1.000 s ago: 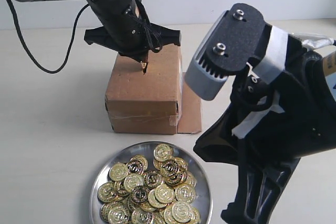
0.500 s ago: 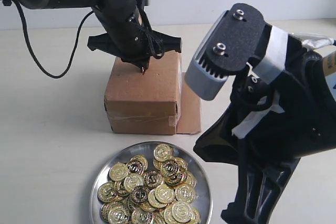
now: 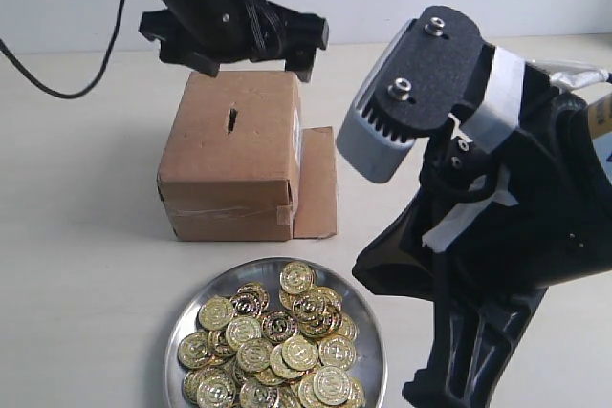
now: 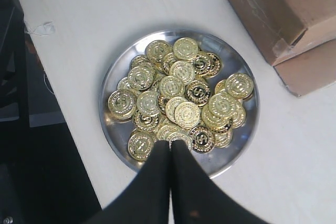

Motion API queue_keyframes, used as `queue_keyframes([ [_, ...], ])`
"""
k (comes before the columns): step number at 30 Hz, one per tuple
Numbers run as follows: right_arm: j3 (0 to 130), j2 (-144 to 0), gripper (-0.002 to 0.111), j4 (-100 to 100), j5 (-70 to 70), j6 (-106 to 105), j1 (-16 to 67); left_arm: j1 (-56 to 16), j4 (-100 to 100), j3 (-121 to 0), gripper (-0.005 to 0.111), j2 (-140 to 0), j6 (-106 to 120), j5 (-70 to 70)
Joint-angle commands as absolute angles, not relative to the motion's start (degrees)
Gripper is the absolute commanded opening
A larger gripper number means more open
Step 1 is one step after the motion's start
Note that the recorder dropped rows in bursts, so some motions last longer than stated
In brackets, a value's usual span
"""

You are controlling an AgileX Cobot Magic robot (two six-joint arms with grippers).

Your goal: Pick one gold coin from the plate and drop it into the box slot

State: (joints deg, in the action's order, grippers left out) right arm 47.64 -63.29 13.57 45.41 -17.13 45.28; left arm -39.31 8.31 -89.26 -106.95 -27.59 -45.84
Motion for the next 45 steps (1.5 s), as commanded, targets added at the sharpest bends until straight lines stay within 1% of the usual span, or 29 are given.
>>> queue_keyframes([
  [1,47.96,-63.05,0.000,13.49,45.22,-17.37,45.35,-39.42,8.06,-89.46,0.092,-99.20,-24.53,-48.82],
  [2,47.96,-63.05,0.000,13.49,45.22,-17.37,45.35,-39.42,8.42,-89.46,0.086,-97.74,-24.36,-49.94],
  [4,47.96,-63.05,0.000,13.49,45.22,-17.37,45.35,-39.42,8.96,-89.46,0.049,-95.02,-23.60,-54.06],
  [5,47.96,-63.05,0.000,13.49,45.22,-17.37,45.35,-39.42,8.80,-89.46,0.028,-94.16,-22.21,-55.88],
  [6,47.96,-63.05,0.000,13.49,45.22,-17.37,45.35,-39.42,8.45,-89.46,0.009,-93.45,-21.08,-57.39],
  [7,47.96,-63.05,0.000,13.49,45.22,-17.37,45.35,-39.42,8.05,-89.46,0.002,-92.64,-19.26,-59.10],
  [9,47.96,-63.05,0.000,13.49,45.22,-17.37,45.35,-39.82,7.81,-89.46,0.003,-91.03,-18.31,-61.43],
  [12,47.96,-63.05,0.000,13.49,45.22,-17.37,45.35,-41.60,8.08,-88.17,0.000,-87.19,-16.42,-61.43],
  [17,47.96,-63.05,0.000,13.49,45.11,-17.37,45.35,-47.74,8.70,-80.80,0.000,-76.57,-16.71,-51.47],
  [22,47.96,-63.05,0.000,13.49,45.11,-17.37,45.35,-53.30,11.44,-71.16,0.000,-64.89,-16.71,-45.81],
  [27,47.96,-63.05,0.000,13.49,45.11,-17.37,45.35,-54.00,12.11,-60.99,0.000,-53.72,-16.71,-41.37],
  [32,47.96,-63.05,0.000,13.49,45.11,-17.37,45.35,-54.00,12.29,-50.81,0.000,-44.88,-16.71,-31.93],
  [35,47.85,-60.36,0.000,14.30,45.11,-17.37,44.42,-54.00,12.39,-45.45,0.000,-41.31,-18.50,-25.64],
  [39,47.85,-53.97,0.000,19.68,45.11,-17.37,39.71,-53.89,13.18,-40.36,0.000,-39.76,-19.99,-20.96],
  [45,47.85,-44.04,0.000,25.35,45.11,-17.37,26.73,-53.16,24.11,-33.93,0.000,-40.01,-25.79,-12.24],
])
